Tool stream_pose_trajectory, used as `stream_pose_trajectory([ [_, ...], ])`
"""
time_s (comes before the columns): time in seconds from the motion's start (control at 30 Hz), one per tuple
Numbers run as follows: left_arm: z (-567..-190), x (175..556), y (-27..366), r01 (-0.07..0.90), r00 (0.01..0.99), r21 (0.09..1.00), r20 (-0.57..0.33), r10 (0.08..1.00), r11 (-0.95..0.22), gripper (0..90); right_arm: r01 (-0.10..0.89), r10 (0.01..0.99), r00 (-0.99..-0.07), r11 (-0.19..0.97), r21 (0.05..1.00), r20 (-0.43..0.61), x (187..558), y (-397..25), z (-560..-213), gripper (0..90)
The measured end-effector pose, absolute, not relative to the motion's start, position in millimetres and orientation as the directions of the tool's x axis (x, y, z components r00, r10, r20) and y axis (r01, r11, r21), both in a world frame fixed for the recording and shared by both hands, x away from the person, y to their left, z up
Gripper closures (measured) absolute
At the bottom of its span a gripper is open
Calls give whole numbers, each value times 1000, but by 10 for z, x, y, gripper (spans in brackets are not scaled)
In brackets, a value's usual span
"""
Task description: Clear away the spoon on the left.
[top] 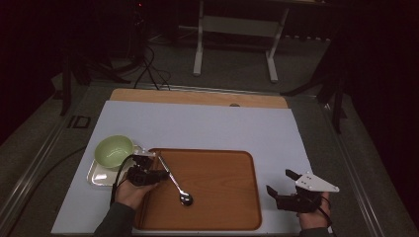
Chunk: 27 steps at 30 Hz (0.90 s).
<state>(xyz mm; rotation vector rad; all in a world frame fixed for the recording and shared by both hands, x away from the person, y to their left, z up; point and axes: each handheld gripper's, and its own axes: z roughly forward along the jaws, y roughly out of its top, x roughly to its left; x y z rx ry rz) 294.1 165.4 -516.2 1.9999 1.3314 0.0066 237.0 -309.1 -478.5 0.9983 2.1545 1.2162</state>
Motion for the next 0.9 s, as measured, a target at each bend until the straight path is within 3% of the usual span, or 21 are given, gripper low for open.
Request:
stream_pose_trajectory([
  [0.17, -5215, 2964, 1648, 813, 446, 545, -358, 820, -204, 783, 364, 780, -624, 340, 867, -45, 2367, -3096, -4785, 109],
  [0.47, -5154, 2935, 1594, 794, 465, 562, -317, 827, -231, 631, 364, 778, -626, 344, 866, -46, 2369, -3090, -4786, 109],
  [0.9, -5168, 3109, 1343, 752, 512, 583, -223, 829, -308, 546, 364, 774, -632, 345, 865, -43, 2375, -3098, -4790, 109],
])
